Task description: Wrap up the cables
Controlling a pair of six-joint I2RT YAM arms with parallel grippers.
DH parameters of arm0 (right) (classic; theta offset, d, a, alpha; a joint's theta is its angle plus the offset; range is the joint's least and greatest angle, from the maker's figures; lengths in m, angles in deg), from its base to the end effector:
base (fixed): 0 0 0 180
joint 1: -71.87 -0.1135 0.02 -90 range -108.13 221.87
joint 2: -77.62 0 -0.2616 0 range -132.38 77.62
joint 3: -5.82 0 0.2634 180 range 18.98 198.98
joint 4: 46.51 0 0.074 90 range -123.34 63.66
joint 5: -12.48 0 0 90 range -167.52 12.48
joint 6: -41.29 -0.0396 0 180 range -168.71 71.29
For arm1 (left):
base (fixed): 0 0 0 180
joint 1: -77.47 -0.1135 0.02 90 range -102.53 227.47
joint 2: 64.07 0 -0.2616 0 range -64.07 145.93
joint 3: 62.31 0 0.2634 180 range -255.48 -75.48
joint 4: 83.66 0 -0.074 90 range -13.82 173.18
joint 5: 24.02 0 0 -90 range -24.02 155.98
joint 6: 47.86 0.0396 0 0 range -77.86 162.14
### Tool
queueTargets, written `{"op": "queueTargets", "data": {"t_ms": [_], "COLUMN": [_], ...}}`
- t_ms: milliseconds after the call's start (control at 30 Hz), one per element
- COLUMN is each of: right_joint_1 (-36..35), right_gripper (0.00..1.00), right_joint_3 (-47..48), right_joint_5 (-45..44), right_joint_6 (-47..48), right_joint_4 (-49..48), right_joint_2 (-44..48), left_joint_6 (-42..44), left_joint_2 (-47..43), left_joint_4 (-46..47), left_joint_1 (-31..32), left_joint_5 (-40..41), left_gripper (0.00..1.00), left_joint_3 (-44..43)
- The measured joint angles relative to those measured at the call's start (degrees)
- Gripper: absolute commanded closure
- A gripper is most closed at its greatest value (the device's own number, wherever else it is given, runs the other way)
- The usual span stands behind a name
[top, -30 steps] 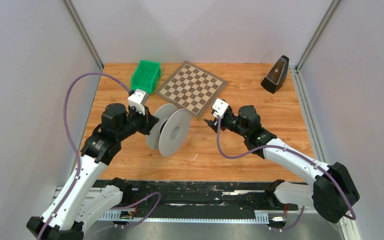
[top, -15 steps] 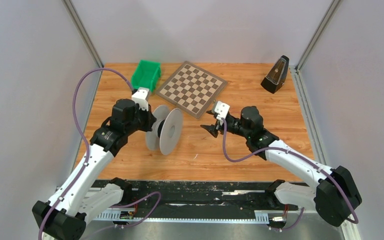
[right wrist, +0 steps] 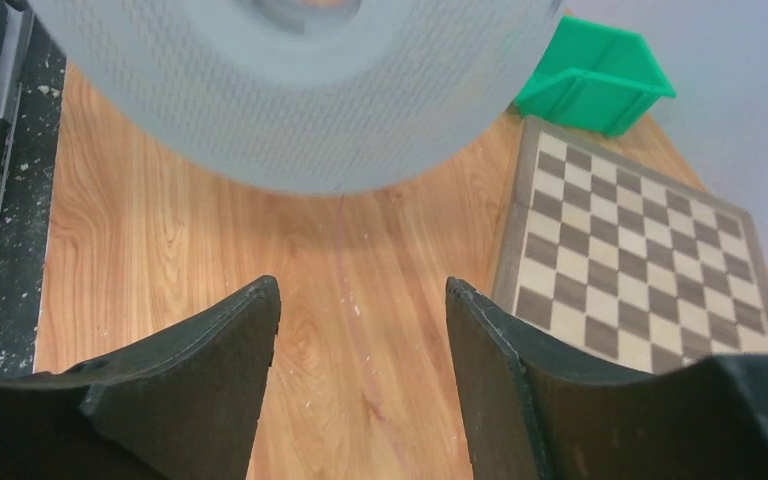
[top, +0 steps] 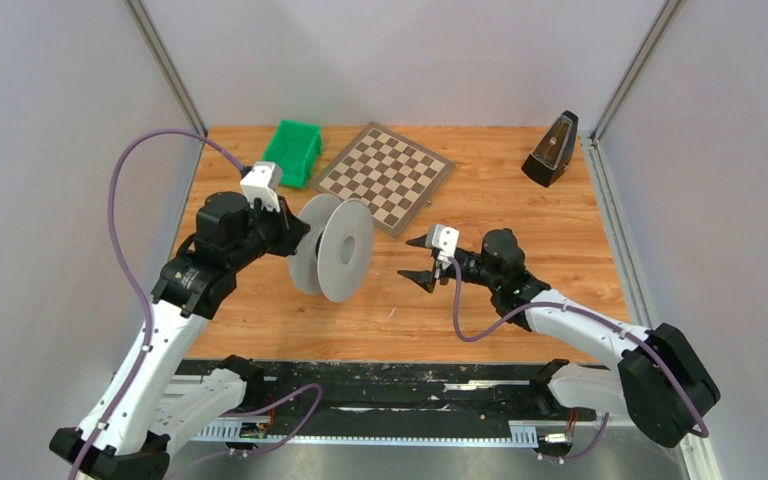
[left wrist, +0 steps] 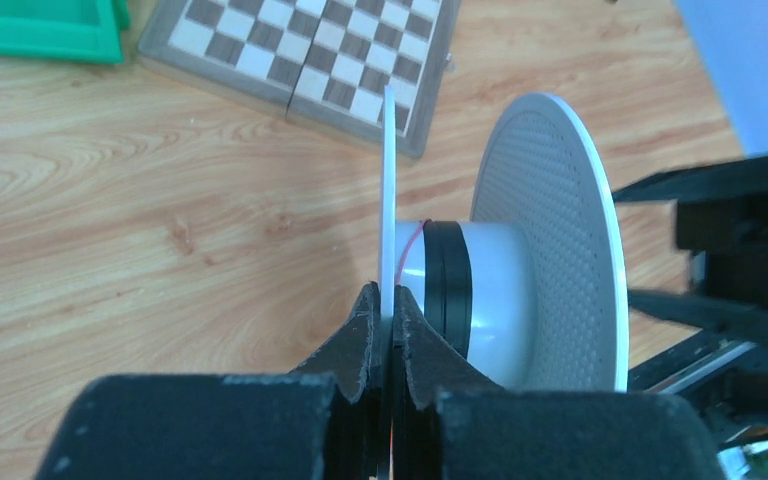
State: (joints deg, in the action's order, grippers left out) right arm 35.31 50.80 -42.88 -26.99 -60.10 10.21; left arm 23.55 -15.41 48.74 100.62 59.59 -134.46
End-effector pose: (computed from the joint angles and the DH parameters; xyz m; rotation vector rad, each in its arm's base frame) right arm 0.2021 0.1779 0.2381 -1.2173 1.2564 0.7096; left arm 0.1750 -0.0796 0.3686 0.1545 2.0301 -0.5758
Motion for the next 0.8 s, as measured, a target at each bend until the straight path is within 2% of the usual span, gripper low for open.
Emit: {"op": "queueTargets", "data": {"t_ms": [167,567,800], "right_joint_1": [0.0,-0.1,-1.6], "right_gripper": [0.36,0.37,0.40], "right_joint_3": [-5.9,-3.4,-1.0], "right_joint_5": [-0.5,1.4,2.1], "right_joint_6": [-1.8,-3.7,-4.9], "right_joint_4": [-3.9,-6.3,-7.8], "right_joint_2": [0.2,0.3,-5.5], "left_joint_6": [-3.7,-5.2,-5.8], "left_joint_2": [-0.2,-3.7,-3.9], "left_joint_4": [-2.9,-3.0,-3.0], "left_joint_1": [0.0,0.0,0.0], "left_joint_5": [0.3,-4.4,-5.7], "left_gripper": [1.00,1.00,1.00], "left_joint_3": [-6.1,-3.7,-3.7]}}
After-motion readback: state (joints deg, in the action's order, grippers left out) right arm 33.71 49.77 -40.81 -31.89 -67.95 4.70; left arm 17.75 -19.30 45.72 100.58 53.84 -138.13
